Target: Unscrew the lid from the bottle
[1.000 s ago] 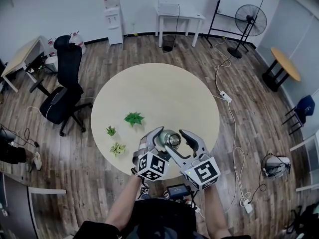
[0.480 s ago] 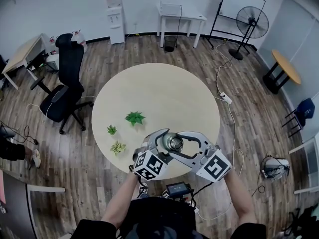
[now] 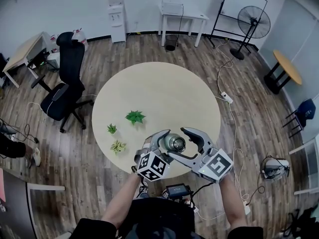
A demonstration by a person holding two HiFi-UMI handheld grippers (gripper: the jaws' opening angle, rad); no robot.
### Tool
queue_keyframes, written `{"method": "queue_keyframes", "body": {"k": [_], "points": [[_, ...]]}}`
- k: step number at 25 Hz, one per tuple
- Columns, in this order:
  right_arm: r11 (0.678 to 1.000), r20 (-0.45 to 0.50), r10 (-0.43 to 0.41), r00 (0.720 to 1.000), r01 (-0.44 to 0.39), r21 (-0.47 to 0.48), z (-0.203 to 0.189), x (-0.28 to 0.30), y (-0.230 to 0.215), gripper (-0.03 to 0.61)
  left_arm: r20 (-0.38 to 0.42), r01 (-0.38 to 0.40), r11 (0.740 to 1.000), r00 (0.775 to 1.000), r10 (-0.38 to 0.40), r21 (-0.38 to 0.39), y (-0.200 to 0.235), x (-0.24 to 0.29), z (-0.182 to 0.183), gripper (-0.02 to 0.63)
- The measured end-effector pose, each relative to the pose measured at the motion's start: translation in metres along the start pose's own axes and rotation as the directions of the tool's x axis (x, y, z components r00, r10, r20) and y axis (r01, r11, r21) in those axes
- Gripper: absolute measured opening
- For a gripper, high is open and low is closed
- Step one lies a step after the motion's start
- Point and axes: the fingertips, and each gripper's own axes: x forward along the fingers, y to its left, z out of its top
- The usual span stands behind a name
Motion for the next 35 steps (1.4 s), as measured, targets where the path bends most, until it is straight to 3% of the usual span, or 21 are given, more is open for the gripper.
{"method": "queue_keyframes", "body": {"k": [4, 8, 12, 13, 17, 23, 26, 29, 31, 35], "points": [[0.983, -0.020, -0.177, 0.984, 0.178, 0.047, -0.006, -0.003, -0.016, 0.342, -0.010, -0.056, 0.998, 0.998, 0.055, -0.033, 0.002, 0.008, -0.004, 0.381], [0.915, -0.106, -0.340, 0.934, 0.355, 0.191, -0.028, -0.004, -0.029, 0.325, -0.042, -0.144, 0.989, 0.989, 0.144, -0.018, 0.006, 0.014, -0.011, 0.381], [0.866, -0.225, -0.428, 0.875, 0.469, 0.176, -0.051, 0.003, -0.036, 0.311, -0.072, -0.227, 0.974, 0.972, 0.225, -0.007, 0.015, 0.016, -0.016, 0.382], [0.863, -0.232, -0.432, 0.872, 0.474, 0.175, -0.052, 0.004, -0.035, 0.265, -0.076, -0.234, 0.972, 0.969, 0.233, -0.008, 0.017, 0.016, -0.017, 0.382], [0.903, -0.224, -0.366, 0.903, 0.403, 0.148, -0.049, 0.008, -0.030, 0.261, -0.057, -0.192, 0.981, 0.980, 0.191, -0.012, 0.015, 0.011, -0.017, 0.380], [0.993, -0.212, -0.119, 0.970, 0.121, -0.005, -0.035, 0.012, -0.012, 0.261, 0.009, -0.023, 1.000, 1.000, 0.023, -0.012, 0.007, 0.000, -0.007, 0.380], [0.994, -0.217, 0.011, 0.976, -0.034, -0.102, -0.033, 0.012, 0.002, 0.261, 0.042, 0.085, 0.996, 0.996, -0.084, -0.009, -0.002, -0.004, -0.004, 0.380], [0.973, -0.218, 0.120, 0.969, -0.159, -0.170, -0.034, 0.008, 0.013, 0.262, 0.048, 0.166, 0.986, 0.985, -0.167, 0.015, -0.011, -0.006, -0.004, 0.380], [0.969, -0.211, 0.143, 0.967, -0.180, -0.167, -0.034, 0.007, 0.013, 0.262, 0.048, 0.186, 0.982, 0.981, -0.187, 0.019, -0.012, -0.006, -0.004, 0.380], [0.986, -0.176, 0.108, 0.978, -0.128, -0.108, -0.035, 0.006, 0.007, 0.265, 0.042, 0.170, 0.985, 0.985, -0.170, 0.001, -0.012, -0.003, -0.005, 0.380]]}}
